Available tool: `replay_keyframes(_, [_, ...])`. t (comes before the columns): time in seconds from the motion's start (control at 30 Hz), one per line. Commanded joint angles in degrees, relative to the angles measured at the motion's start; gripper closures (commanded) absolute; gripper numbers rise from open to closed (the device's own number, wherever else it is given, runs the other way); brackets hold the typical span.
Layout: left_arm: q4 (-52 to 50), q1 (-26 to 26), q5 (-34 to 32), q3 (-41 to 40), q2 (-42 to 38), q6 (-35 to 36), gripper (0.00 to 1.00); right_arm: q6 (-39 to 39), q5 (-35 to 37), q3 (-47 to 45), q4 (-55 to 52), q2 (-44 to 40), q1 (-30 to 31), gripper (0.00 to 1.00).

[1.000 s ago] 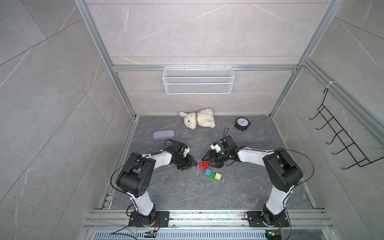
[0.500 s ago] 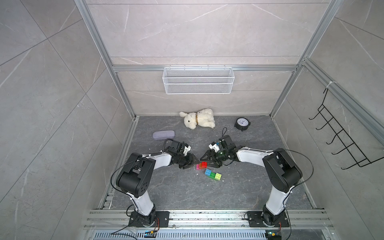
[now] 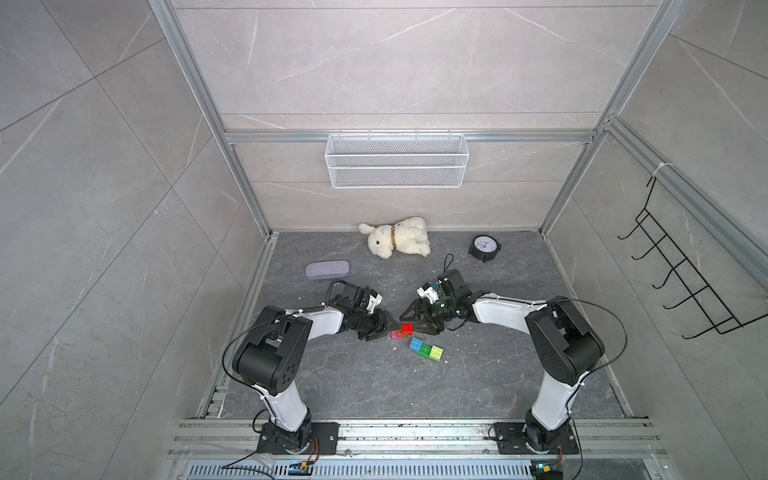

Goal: Assemble the letter y with lego
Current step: Adjust the lego brick at the center of the board.

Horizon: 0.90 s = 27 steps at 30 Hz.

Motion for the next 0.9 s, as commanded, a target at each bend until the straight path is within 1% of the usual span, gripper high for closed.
replay_keyframes(0.0, [-0.12,-0.43,0.88,-0.45,-0.25,1.19,0.41,0.51,0.51,1.40,-0.78,-0.58,0.39,0.28])
replay_keyframes(0.27, [-0.96,-0.83,0.34,-0.55,0.14,1.93,0.41,0.46,0.49,1.41,-0.55,-0.35,0.46,0.28])
replay_keyframes(0.43, [-2.47,-0.76,-2.14,-1.53,-0.02,3.28,0.45,0.30,0.69,1.40,-0.62,-0.26,0.48,0.28])
replay_keyframes(0.53, [-3.28,-0.78,-3.33,-2.26,-0.04,3.99,0.46,-0.47,1.18,1.64,-1.80,-0.65,0.48,0.27])
replay_keyframes(0.63, [-3.81,-0.83,-4.25,-2.82,0.07,4.36,0.47,-3.27,2.70,2.79,-5.69,-1.82,0.48,0.27])
replay_keyframes(0.87, [-4.75,-0.77,-6.70,-3.31,0.39,4.76,0.50,-15.01,10.68,7.33,-21.65,-6.43,0.37,0.27])
